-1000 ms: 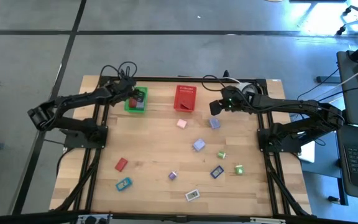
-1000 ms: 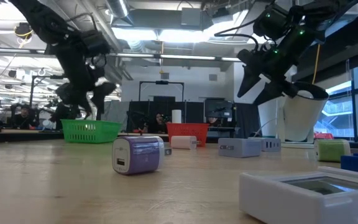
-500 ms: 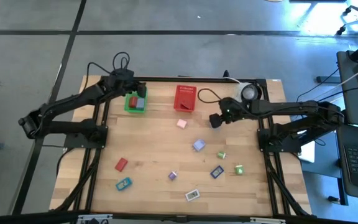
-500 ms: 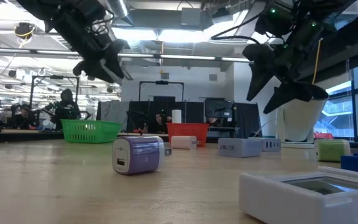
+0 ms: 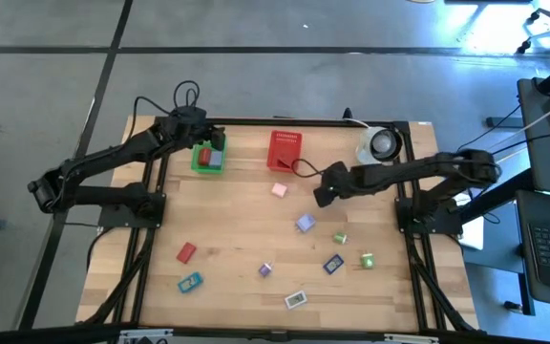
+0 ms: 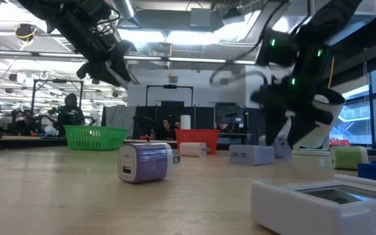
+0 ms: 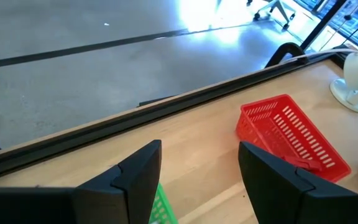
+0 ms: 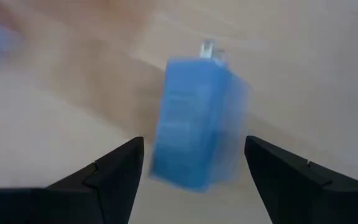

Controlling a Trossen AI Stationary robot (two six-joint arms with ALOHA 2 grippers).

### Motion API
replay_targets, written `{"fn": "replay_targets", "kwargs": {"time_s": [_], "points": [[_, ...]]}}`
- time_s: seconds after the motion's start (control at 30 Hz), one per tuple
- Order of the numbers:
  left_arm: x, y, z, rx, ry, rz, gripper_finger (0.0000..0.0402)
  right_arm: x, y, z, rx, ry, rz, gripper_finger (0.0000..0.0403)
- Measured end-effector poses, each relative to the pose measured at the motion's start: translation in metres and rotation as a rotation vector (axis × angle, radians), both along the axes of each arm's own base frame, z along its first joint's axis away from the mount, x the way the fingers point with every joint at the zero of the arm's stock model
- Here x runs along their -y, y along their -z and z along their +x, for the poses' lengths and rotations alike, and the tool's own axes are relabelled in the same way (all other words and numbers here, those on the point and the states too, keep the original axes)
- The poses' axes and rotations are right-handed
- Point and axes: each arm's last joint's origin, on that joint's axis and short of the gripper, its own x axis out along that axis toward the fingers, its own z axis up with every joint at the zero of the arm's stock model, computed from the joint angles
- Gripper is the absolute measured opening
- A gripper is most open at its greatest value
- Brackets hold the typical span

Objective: Pick & Place Office items
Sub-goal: Put the top light blue charger adapter into the green bin

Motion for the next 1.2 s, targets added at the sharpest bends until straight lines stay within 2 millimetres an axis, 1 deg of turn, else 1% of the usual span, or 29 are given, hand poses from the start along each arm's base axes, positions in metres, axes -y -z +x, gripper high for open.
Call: {"fn": "replay_targets", "kwargs": {"time_s": [0.07,0.2,0.37,0.5,0.77,0.9,0.97,1.0,1.13,1.2], "points": [[0.0,0.0,0.0,0.0,0.0,0.0,0.0212,0.001,0.009,-0.001,-0.055,0.011,-0.03,0.0284],[0.0,0.0,0.0,0.001,0.003,-0.002,0.0211,0.002,0.019,0.003,-0.087,0.017,-0.05,0.0284],[0.0,0.0,0.0,0.004,0.013,-0.007,0.0208,0.002,0.022,0.004,-0.096,0.024,-0.054,0.0271],[0.0,0.0,0.0,0.004,0.013,-0.007,0.0208,0.002,0.021,0.004,-0.078,0.069,-0.063,0.0234],[0.0,0.0,0.0,-0.002,0.016,-0.002,0.0208,0.003,0.021,0.003,-0.057,0.127,-0.06,0.0122],[0.001,0.0,0.0,0.002,0.026,-0.007,0.0208,0.003,0.019,0.004,-0.053,0.119,-0.055,0.0119],[0.001,0.0,0.001,0.008,0.04,-0.013,0.0207,0.003,0.013,0.007,-0.037,0.082,-0.049,0.0119],[0.001,0.0,0.001,0.01,0.044,-0.015,0.0207,0.003,0.006,0.011,-0.011,0.062,-0.057,0.0119],[0.001,0.0,0.001,0.017,0.062,-0.024,0.0207,0.005,-0.028,0.025,0.101,-0.001,-0.125,0.0119],[0.001,0.0,0.001,0.017,0.063,-0.023,0.0207,0.007,-0.049,0.033,0.178,-0.034,-0.18,0.0119]]}}
